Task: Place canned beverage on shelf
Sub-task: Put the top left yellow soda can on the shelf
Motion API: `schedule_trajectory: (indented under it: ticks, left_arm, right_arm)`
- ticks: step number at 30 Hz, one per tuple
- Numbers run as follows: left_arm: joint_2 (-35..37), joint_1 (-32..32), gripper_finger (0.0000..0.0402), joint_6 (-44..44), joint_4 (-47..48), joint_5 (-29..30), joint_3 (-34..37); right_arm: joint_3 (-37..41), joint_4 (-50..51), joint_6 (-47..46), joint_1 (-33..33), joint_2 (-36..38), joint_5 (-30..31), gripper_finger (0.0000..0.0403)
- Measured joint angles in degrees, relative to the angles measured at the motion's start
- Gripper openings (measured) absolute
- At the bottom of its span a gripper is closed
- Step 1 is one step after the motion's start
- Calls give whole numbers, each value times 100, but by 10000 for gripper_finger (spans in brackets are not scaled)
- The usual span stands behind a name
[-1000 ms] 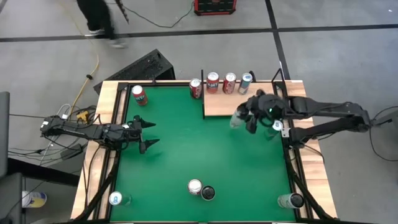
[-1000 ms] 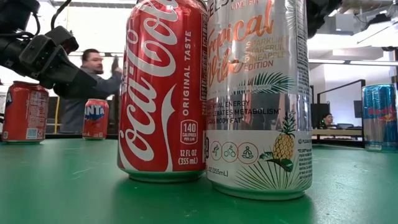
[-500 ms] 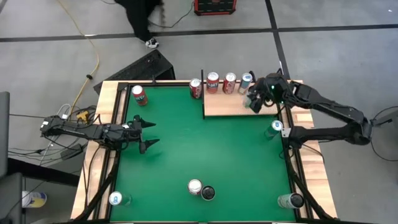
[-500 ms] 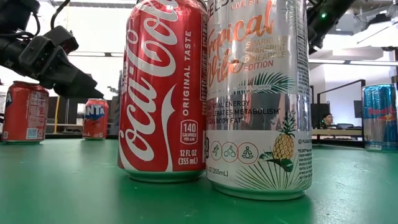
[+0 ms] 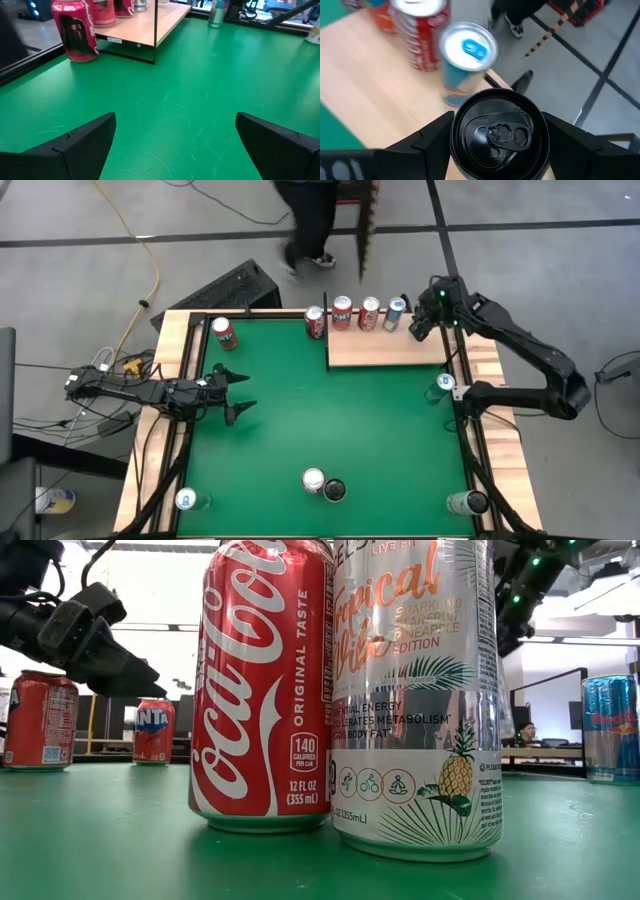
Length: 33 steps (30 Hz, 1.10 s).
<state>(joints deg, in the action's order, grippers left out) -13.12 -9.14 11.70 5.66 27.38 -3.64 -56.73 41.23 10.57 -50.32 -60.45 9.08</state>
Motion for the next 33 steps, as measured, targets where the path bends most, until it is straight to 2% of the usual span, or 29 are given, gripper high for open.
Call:
schedule_trajectory:
  ticks: [9, 15, 22, 27, 33]
  left_arm:
    - [0, 1, 396, 7, 2, 4, 0]
    - [0, 0, 396, 153, 3, 4, 0]
    - [0, 0, 396, 258, 3, 2, 2]
    - [-1, 0, 396, 258, 3, 2, 2]
    - [-1, 0, 396, 259, 3, 4, 2]
  right_arm:
    - [0, -489, 21, -655, -76, -91, 283]
    - [-2, -865, 285, -1035, -240, -1061, 283]
    - [0, -804, 612, -1451, -606, -1051, 283]
    - [0, -872, 734, -1517, -636, -1404, 283]
    - [0, -869, 840, -1519, -640, -1417, 283]
